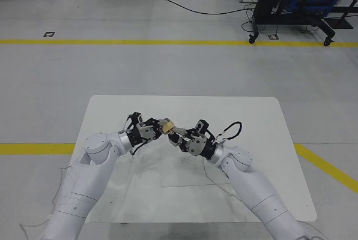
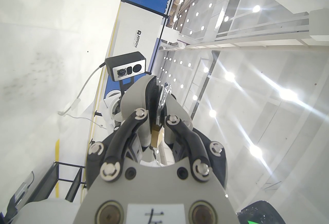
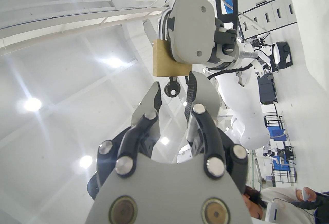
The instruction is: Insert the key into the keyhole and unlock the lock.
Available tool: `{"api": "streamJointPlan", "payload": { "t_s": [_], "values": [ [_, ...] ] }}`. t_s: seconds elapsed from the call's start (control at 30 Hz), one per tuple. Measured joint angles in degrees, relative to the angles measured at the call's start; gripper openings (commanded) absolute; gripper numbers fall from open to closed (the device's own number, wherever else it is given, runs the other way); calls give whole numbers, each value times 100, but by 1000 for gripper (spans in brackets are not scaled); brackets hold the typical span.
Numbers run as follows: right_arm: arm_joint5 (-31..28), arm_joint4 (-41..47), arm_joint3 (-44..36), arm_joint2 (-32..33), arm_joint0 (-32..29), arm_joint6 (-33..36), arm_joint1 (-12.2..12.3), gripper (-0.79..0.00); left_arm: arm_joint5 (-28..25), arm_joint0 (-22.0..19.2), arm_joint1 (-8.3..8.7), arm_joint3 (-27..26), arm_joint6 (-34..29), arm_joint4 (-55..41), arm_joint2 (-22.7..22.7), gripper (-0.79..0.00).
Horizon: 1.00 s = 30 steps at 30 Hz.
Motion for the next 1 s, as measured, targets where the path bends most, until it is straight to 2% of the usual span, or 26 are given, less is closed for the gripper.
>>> {"api": "streamJointPlan", "payload": {
  "t_s": [0.37, 0.57, 0.77, 0.83, 1.0],
  "values": [
    [-15, -67, -108, 47, -72, -141, 12, -785, -210, 11, 25, -79, 83, 244, 31, -785],
    [123, 632, 16, 117, -125, 1, -30, -785, -953, 170, 50, -402, 610, 929, 28, -785],
    [720, 1836, 464, 185, -27, 425, -105, -785, -1820, 460, 76, -824, 1229, 1729, 0, -785],
    [867, 2094, 652, 202, 62, 564, -123, -785, -1995, 560, 81, -943, 1470, 2032, 8, -785],
    [747, 1945, 756, 223, 109, 681, -120, -785, -2108, 705, 74, -1097, 1794, 2226, 15, -785]
  ]
}}
